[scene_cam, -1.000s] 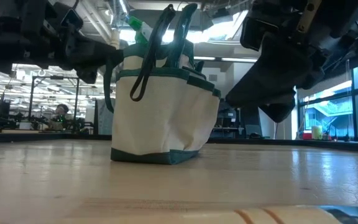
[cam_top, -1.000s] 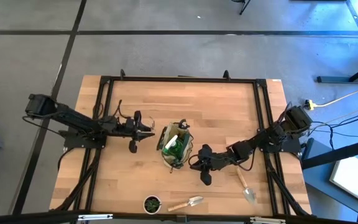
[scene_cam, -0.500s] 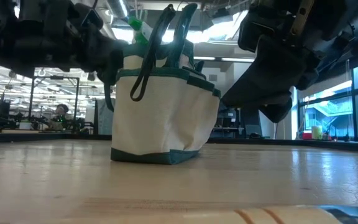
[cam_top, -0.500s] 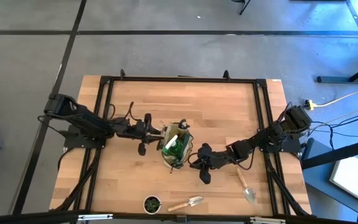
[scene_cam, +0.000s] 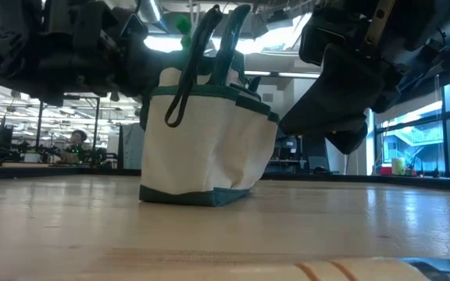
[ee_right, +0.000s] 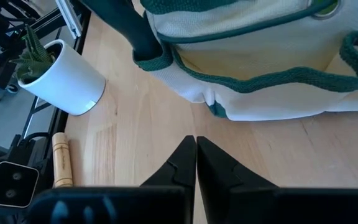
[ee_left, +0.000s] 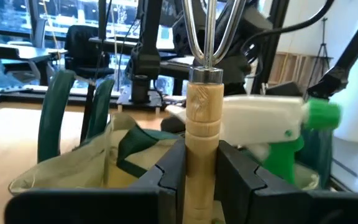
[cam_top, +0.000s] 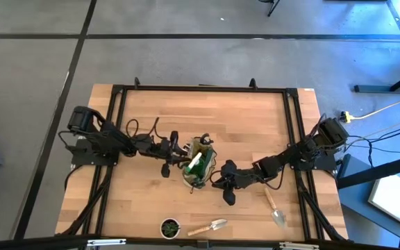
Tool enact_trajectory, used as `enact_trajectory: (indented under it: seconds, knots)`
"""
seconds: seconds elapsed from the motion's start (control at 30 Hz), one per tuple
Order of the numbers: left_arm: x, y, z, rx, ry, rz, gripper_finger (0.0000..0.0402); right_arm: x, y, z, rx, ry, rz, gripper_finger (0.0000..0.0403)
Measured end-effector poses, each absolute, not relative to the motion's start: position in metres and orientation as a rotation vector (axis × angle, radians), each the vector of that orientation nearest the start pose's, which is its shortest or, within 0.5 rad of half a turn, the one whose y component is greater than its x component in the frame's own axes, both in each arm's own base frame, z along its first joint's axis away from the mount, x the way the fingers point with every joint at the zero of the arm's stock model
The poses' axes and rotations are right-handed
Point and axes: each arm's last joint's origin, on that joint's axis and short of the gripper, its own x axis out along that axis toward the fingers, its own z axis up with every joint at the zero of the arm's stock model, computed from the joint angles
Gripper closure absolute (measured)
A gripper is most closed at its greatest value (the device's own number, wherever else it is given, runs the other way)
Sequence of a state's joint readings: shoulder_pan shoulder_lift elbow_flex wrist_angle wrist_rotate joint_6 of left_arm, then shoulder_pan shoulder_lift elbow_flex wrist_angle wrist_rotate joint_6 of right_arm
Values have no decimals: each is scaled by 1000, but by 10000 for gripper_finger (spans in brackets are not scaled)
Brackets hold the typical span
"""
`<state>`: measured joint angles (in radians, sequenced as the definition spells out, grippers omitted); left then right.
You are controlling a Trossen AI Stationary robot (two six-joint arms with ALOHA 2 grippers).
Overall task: Pick & Place Garden tools in Gardening bag
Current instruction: Put the brown hand rake into the side pocket of the green gardening bag
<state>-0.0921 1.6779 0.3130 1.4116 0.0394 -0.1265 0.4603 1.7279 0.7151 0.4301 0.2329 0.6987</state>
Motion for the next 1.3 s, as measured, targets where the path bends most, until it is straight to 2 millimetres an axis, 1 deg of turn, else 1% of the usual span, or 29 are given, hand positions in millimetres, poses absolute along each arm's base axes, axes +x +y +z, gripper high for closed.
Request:
enact_trajectory:
  seconds: [0.27,0.4,0.5,0.77,0.9,1.07,1.2,1.3]
  knots:
    - [256,-25,143,-88,-52,-131,345,291,137,135,479,600,19,386]
    - [256,-24,141,-61,-28,-111,345,291,138,135,497,611,38,386]
    - [252,-23,138,-57,-16,-102,345,291,138,135,520,618,42,386]
    - [240,-19,126,-25,51,-14,345,291,138,135,583,626,38,386]
    - [234,-12,127,-3,28,26,345,291,138,135,588,625,34,387]
    - [232,-5,128,-13,16,12,345,293,135,135,592,625,31,387]
    - [232,-5,129,-9,9,5,345,292,136,135,589,633,31,387]
    - [231,-5,133,-6,-36,-3,345,292,135,135,588,633,31,387]
